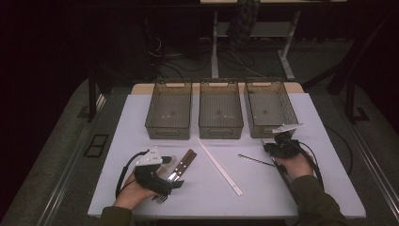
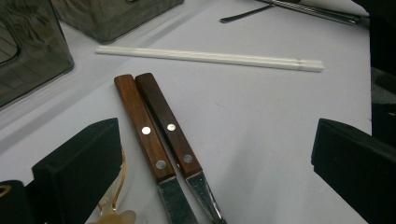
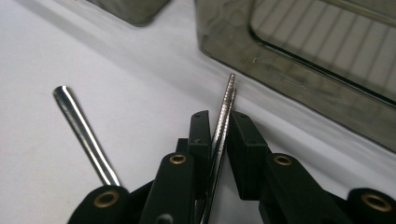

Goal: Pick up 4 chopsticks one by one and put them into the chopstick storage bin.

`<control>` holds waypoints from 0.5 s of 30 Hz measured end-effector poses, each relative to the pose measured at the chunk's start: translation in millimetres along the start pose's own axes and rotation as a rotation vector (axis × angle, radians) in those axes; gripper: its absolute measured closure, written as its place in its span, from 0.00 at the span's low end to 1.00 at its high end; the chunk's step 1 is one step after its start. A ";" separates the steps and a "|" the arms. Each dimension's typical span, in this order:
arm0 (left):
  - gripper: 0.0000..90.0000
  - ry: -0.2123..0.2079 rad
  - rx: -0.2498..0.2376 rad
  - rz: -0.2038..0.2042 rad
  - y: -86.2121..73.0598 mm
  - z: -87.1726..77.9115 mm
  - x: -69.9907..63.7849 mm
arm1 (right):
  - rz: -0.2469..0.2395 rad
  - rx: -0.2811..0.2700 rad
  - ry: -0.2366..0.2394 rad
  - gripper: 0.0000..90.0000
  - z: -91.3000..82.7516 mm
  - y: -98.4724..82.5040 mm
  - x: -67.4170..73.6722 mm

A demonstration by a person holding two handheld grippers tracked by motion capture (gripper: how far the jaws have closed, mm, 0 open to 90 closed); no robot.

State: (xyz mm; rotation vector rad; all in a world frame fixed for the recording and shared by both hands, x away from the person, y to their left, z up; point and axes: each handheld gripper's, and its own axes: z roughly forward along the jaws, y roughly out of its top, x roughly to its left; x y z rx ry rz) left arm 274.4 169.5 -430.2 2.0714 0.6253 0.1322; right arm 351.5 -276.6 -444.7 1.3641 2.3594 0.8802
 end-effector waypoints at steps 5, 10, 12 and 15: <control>0.01 0.000 -0.001 0.000 0.0 0.0 -0.1 | -0.034 0.000 0.025 0.89 2.8 2.6 7.9; 0.01 0.001 -0.001 -0.001 -0.1 -0.2 -0.2 | -0.074 -0.001 0.041 0.90 6.1 5.7 16.8; 0.01 0.000 -0.001 -0.001 -0.1 -0.1 -0.1 | -0.086 -0.002 0.045 0.91 7.2 6.8 19.3; 0.01 0.000 -0.001 -0.001 -0.1 -0.2 -0.1 | -0.100 -0.005 0.049 0.91 9.2 8.6 23.0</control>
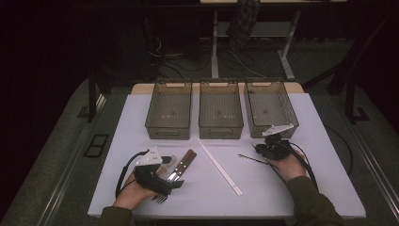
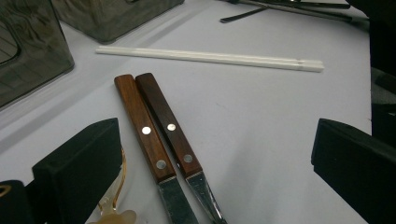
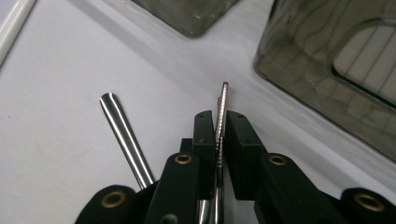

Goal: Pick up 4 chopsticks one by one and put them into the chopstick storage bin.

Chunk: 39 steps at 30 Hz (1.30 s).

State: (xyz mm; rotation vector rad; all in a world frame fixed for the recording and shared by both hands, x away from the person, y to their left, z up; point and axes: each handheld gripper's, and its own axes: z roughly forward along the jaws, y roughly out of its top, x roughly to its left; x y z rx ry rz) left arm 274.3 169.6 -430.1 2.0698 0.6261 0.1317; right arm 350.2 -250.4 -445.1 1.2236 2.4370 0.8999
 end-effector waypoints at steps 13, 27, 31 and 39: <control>0.01 0.001 -0.003 0.001 -0.1 -0.8 0.3 | -0.058 -0.033 0.044 0.94 12.3 10.3 16.7; 0.01 0.001 -0.005 0.001 -0.3 -1.2 0.6 | -0.073 -0.054 0.079 0.81 14.7 13.1 23.7; 0.01 0.000 -0.004 0.002 -0.3 -1.2 0.6 | -0.061 -0.069 0.095 0.73 11.4 13.4 22.3; 0.01 -0.003 -0.003 0.001 -0.5 -0.7 0.6 | -0.031 -0.089 0.121 0.65 2.1 12.8 17.0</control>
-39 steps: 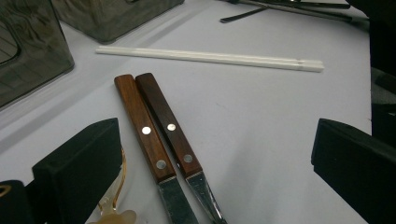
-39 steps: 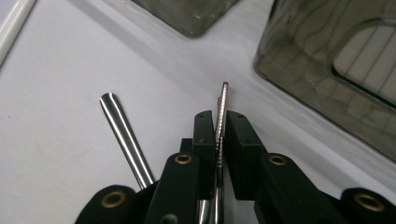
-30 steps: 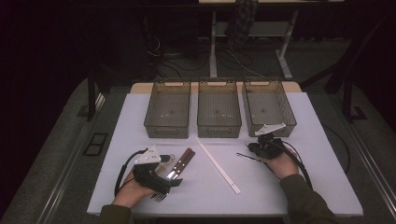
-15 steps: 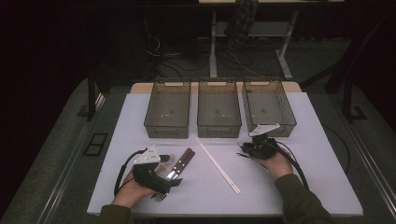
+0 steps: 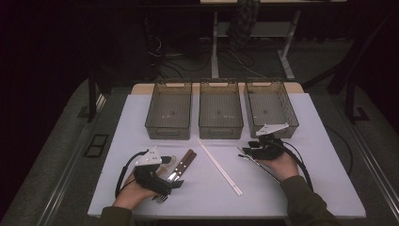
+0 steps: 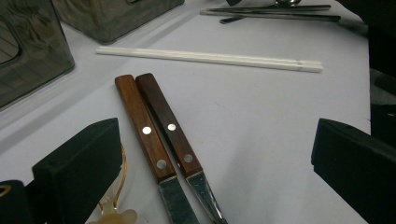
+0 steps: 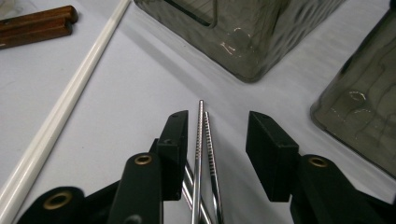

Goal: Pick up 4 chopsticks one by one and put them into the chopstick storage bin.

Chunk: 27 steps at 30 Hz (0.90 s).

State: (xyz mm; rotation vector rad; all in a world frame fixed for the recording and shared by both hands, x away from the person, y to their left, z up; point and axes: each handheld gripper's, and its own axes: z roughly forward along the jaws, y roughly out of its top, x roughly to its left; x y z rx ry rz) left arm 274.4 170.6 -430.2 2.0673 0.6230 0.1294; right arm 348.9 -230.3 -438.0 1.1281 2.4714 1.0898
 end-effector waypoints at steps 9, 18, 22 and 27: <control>0.01 -0.011 -0.011 0.002 -1.9 -0.7 2.2 | 0.003 -0.032 0.022 0.53 -21.3 -1.2 -1.4; 0.00 -0.009 -0.040 0.001 -6.1 -2.5 5.4 | -0.007 -0.048 0.033 0.46 -46.3 -14.6 -7.1; 0.00 -0.007 -0.054 -0.006 -6.0 -3.1 6.5 | -0.001 -0.043 0.041 0.44 -55.9 -23.1 -10.1; 0.00 -0.001 -0.048 -0.003 -6.6 -3.3 6.9 | 0.009 -0.053 0.038 0.43 -70.8 -34.4 -12.9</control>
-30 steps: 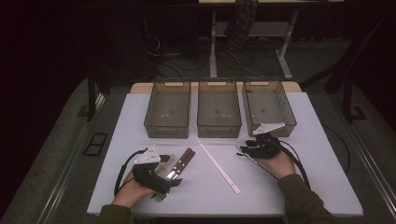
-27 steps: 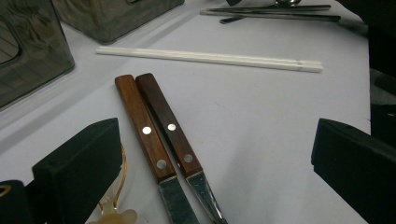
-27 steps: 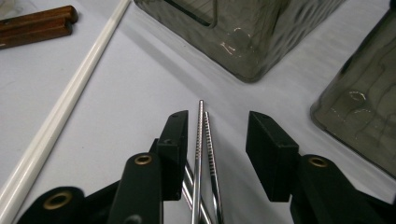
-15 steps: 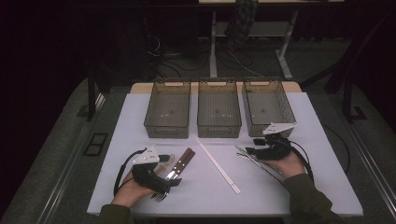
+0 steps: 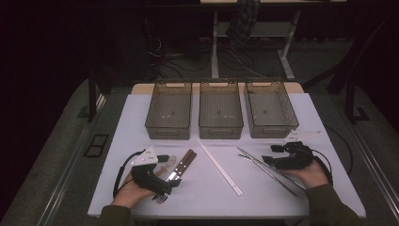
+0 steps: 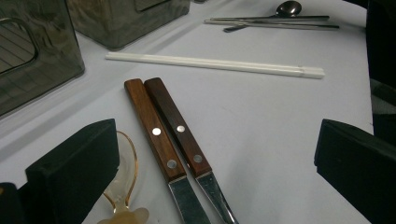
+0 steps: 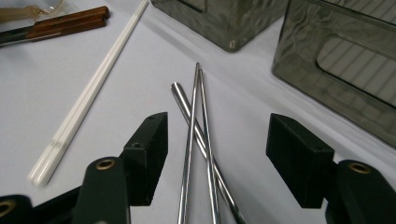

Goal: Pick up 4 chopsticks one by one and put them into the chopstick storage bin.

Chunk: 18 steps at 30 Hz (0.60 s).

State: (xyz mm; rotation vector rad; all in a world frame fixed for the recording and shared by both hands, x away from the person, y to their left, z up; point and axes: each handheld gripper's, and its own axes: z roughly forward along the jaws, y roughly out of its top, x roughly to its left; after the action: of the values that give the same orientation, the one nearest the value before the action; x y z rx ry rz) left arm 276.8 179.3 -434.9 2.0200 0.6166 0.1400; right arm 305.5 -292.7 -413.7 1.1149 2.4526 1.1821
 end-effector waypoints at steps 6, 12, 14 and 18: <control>0.00 0.002 0.005 0.000 0.2 0.1 -0.4 | -0.025 0.024 0.005 0.54 -17.7 -13.7 3.0; 0.00 0.000 0.013 0.004 0.5 0.6 -2.1 | -0.022 0.070 0.007 0.71 -27.5 -28.9 5.2; 0.00 -0.001 0.016 0.008 0.7 1.2 -2.2 | -0.024 0.089 -0.001 0.77 -30.3 -33.9 5.0; 0.00 -0.003 0.019 0.006 0.8 1.5 -2.9 | -0.022 0.117 -0.011 0.83 -34.1 -44.0 2.7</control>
State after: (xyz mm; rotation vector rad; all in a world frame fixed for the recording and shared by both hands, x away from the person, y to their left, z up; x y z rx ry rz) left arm 275.1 176.4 -434.6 2.0397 0.6127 0.1355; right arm 263.7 -328.3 -423.3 1.1181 2.5481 1.0347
